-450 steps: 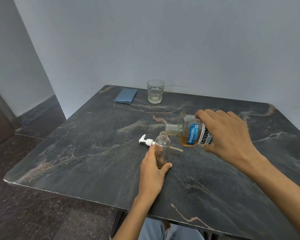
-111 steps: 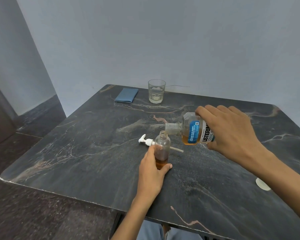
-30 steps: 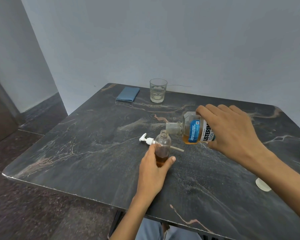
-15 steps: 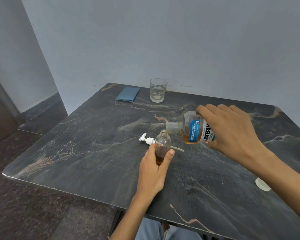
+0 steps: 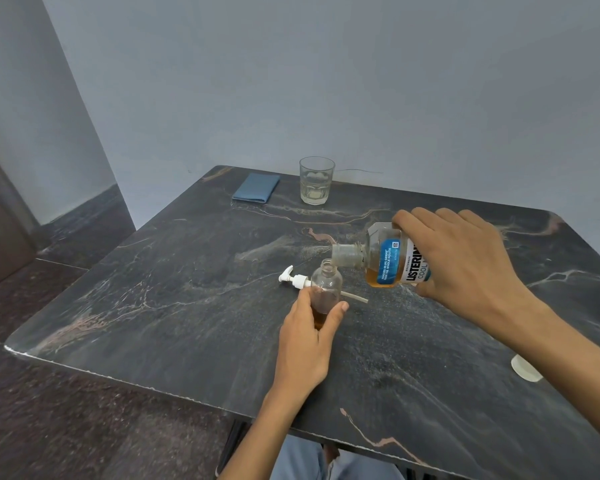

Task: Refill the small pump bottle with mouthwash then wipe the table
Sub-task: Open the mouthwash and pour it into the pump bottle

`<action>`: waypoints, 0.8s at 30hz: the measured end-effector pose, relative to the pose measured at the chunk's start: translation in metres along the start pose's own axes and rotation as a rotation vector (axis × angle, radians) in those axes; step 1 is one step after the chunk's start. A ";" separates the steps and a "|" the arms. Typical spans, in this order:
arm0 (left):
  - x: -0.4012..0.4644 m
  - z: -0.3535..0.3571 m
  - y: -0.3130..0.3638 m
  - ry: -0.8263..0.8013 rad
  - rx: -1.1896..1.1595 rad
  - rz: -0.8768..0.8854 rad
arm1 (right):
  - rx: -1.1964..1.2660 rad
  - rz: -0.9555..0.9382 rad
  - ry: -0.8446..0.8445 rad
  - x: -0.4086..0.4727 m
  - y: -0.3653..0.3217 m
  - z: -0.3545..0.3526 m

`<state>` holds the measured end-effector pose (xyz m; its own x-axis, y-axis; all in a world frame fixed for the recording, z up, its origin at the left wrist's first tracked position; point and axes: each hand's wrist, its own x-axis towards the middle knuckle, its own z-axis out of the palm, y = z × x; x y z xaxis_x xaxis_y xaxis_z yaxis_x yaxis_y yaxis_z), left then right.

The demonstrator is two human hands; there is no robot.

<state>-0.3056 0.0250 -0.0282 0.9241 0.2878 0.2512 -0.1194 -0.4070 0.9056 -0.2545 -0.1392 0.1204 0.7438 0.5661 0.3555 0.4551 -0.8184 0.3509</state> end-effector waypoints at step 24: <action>0.001 -0.002 0.000 -0.032 0.039 -0.034 | 0.007 -0.009 0.017 -0.001 0.001 0.000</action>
<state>-0.3051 0.0266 -0.0271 0.9387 0.2744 0.2089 -0.0741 -0.4312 0.8992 -0.2547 -0.1403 0.1210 0.7313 0.5749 0.3669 0.4651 -0.8139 0.3482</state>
